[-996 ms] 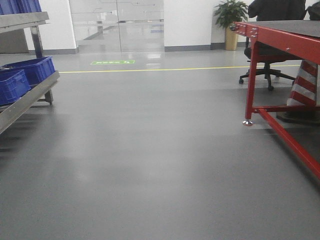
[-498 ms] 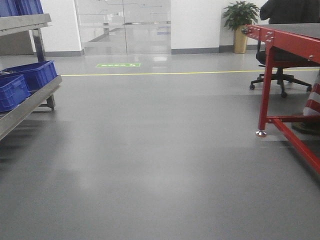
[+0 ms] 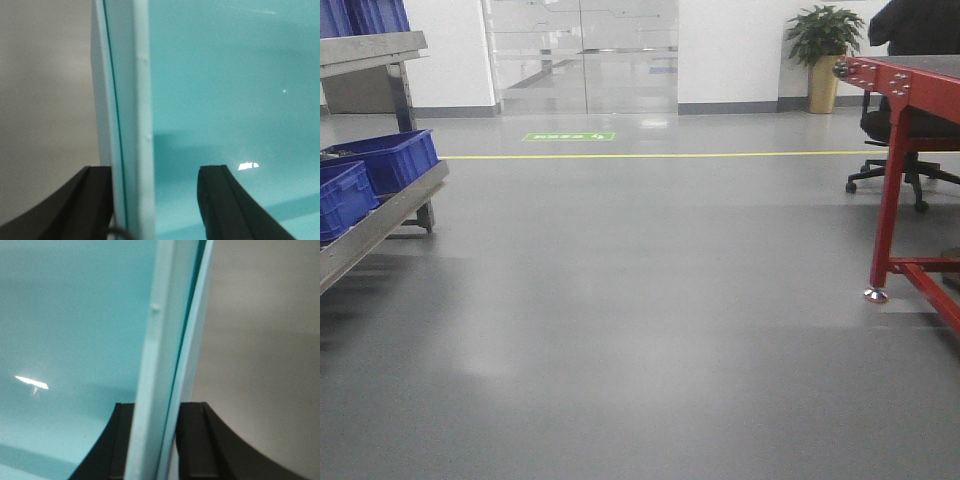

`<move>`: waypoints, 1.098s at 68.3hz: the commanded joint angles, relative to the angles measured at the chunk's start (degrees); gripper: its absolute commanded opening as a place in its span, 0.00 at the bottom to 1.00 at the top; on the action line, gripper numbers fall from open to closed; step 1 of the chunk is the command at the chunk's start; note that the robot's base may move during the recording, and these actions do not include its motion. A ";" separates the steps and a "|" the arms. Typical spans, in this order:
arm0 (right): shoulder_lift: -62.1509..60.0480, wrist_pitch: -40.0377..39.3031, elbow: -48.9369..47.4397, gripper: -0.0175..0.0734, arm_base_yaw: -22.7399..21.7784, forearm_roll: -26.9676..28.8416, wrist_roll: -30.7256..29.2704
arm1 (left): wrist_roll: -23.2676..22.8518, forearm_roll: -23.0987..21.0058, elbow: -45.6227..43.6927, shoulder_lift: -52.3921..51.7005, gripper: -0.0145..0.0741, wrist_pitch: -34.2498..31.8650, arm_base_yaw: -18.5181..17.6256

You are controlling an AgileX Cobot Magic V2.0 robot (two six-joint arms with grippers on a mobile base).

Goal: Move two blue bins to right shelf middle
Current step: 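Drive the base away from the shelf holding the teal bin, then turn the base toward the shelf of blue bins holding the teal bin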

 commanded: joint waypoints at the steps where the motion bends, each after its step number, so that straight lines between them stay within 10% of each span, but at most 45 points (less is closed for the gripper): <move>1: -0.49 -4.50 -0.93 0.02 -0.80 -3.04 -0.10 | 2.54 -0.76 -0.99 -1.61 0.04 -2.64 0.01; 75: -0.49 -4.50 -0.93 0.02 -0.80 -3.04 -0.10 | 2.54 -0.76 -0.99 -1.61 0.04 -2.64 0.01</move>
